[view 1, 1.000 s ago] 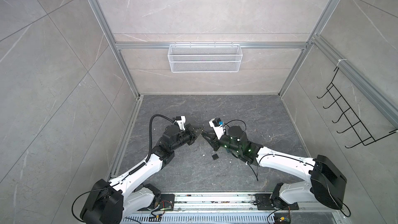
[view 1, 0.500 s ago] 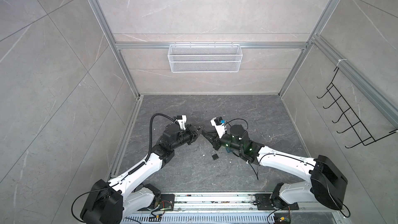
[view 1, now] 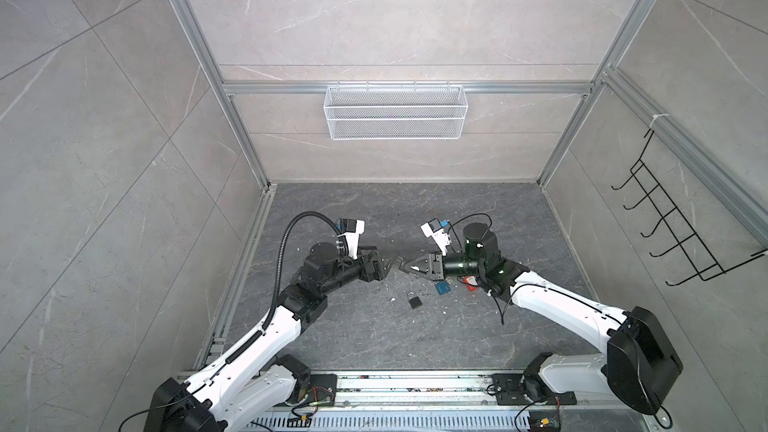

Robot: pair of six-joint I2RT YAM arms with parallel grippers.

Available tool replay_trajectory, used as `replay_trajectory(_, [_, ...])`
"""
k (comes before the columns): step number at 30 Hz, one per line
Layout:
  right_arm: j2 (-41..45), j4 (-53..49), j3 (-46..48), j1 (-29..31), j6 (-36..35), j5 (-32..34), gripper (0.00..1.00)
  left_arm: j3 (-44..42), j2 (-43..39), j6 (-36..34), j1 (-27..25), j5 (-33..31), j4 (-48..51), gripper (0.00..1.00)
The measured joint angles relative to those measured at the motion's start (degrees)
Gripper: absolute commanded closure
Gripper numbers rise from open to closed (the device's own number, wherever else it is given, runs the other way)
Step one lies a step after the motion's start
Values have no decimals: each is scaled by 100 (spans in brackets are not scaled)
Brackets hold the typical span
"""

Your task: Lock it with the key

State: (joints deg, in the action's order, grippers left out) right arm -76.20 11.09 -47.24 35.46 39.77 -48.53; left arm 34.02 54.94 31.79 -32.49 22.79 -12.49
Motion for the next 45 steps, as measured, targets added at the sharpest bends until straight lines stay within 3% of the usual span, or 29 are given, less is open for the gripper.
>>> replay_trajectory(7, [243,-446,15,-114,125,-527,100,-245,282,-83,0,951,-844,13])
replay_trajectory(14, [256,-444,15,-133,186,-619,100,-245,452,55,0,1532,-1250,27])
replay_trajectory(38, [188,-186,15,-278,273,-660,100,-245,457,125,2,1639,-1276,63])
replay_trajectory(41, [184,-186,20,-297,271,-660,100,-245,457,131,2,1639,-1250,74])
replay_trajectory(45, [184,-188,46,-308,264,-660,100,-245,457,129,2,1628,-1217,79])
